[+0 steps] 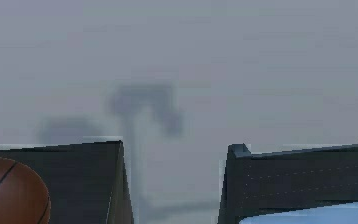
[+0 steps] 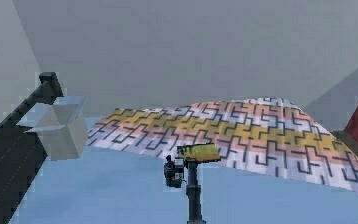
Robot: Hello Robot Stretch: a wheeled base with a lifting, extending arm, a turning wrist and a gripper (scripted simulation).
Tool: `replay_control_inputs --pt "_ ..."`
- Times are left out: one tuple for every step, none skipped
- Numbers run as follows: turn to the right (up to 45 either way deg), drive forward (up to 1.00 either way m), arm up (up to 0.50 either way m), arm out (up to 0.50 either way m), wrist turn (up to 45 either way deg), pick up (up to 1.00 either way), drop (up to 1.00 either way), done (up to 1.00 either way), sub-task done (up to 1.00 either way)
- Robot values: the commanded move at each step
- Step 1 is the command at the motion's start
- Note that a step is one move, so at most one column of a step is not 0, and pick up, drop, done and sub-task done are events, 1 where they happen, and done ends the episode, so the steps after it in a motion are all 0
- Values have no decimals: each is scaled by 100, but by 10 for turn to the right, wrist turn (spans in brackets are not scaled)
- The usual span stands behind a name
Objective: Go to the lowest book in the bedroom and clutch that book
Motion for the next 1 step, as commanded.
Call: replay_control_inputs --pt "0 0 0 0 0 0 0 100 0"
